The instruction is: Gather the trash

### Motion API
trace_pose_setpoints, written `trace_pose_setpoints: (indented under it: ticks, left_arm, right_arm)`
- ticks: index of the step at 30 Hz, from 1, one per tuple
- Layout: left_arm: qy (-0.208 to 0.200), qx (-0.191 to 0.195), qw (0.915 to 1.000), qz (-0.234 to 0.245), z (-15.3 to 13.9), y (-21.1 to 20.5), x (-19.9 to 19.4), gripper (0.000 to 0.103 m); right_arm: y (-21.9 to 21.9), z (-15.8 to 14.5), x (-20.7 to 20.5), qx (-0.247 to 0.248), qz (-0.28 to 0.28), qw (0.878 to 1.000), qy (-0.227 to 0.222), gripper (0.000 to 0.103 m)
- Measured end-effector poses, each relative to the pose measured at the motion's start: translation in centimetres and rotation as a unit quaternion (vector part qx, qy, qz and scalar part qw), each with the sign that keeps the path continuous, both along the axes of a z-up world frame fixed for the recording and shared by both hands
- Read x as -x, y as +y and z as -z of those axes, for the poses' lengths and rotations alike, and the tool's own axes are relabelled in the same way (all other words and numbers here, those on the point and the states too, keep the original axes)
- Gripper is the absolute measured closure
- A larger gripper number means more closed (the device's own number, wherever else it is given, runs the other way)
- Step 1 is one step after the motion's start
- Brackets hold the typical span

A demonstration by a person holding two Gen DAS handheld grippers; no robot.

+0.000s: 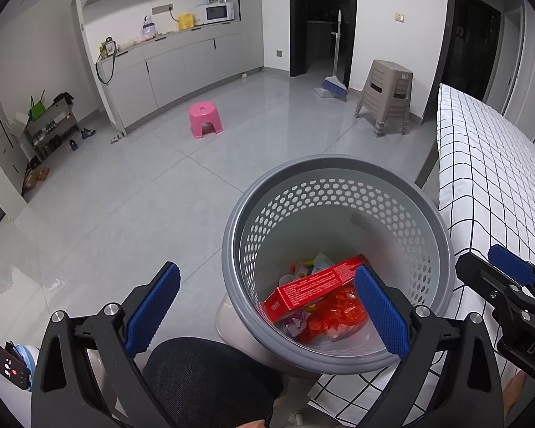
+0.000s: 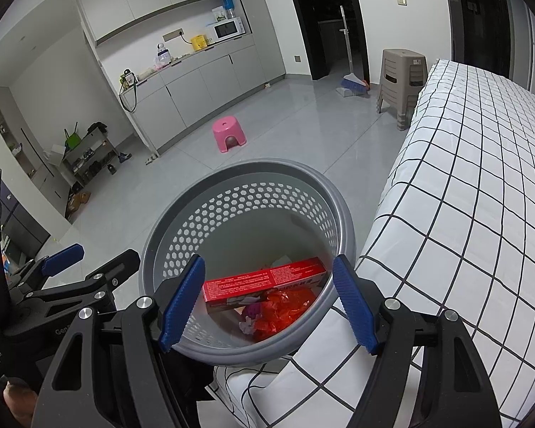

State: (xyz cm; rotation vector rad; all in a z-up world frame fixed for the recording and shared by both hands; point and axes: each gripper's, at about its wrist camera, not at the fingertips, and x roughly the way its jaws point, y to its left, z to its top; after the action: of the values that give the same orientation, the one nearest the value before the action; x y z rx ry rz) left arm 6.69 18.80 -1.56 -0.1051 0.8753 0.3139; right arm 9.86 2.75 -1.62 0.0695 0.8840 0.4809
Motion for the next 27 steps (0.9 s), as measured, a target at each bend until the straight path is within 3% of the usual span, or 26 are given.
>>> trace_pose_setpoints:
  ticks: [27]
  left_arm:
    - [0.0,-0.005,1.0,0.0,0.3,-0.02,-0.01,0.007]
  right_arm:
    - [0.11,0.06,0.15,0.0,0.0,1.0,0.0,0.032]
